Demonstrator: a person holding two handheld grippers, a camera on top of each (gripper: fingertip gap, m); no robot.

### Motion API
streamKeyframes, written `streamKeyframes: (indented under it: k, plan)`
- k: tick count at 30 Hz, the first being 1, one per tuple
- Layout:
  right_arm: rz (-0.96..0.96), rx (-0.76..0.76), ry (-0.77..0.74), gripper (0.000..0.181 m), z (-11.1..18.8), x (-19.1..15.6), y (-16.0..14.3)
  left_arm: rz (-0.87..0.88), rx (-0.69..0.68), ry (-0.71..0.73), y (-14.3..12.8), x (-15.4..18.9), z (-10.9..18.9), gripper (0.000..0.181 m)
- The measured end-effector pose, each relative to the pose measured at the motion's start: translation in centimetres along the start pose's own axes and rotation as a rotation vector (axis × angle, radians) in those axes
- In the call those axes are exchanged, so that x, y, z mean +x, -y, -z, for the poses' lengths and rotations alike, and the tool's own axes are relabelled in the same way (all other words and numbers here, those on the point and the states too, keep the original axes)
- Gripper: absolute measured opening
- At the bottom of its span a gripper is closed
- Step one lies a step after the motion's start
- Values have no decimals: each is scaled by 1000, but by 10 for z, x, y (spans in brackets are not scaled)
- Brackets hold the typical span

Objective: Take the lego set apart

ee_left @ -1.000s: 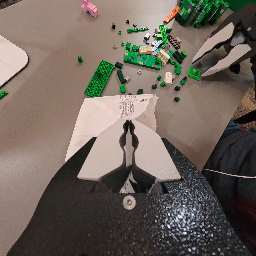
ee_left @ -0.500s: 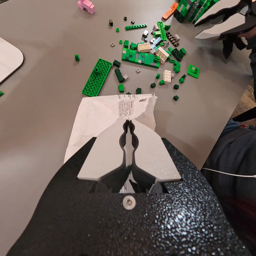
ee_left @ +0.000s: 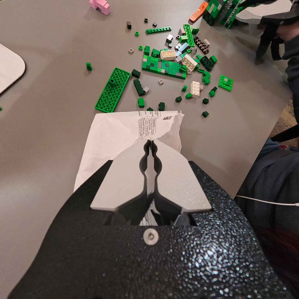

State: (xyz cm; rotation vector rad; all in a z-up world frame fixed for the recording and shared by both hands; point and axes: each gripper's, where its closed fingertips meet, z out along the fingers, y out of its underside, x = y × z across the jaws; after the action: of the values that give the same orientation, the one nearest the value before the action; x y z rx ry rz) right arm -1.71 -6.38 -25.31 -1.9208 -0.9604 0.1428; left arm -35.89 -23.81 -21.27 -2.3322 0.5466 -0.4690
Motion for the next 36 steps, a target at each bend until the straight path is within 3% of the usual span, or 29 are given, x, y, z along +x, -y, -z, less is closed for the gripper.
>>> streamKeyframes:
  k: [1,11,30,36]
  plan:
    - [4,-1,-11,22,2,1,-1,0,0,0,0,0,0,1]
    - [-58,7,-28,21,26,12,-23,3,-14,-7,-2,0,-2,2]
    - [-40,44,-3,21,26,8,-14,52,-152,-20,-32,-5,-6,3]
    - [-64,52,-61,21,48,28,-19,36,-196,-58,-40,0,-11,5]
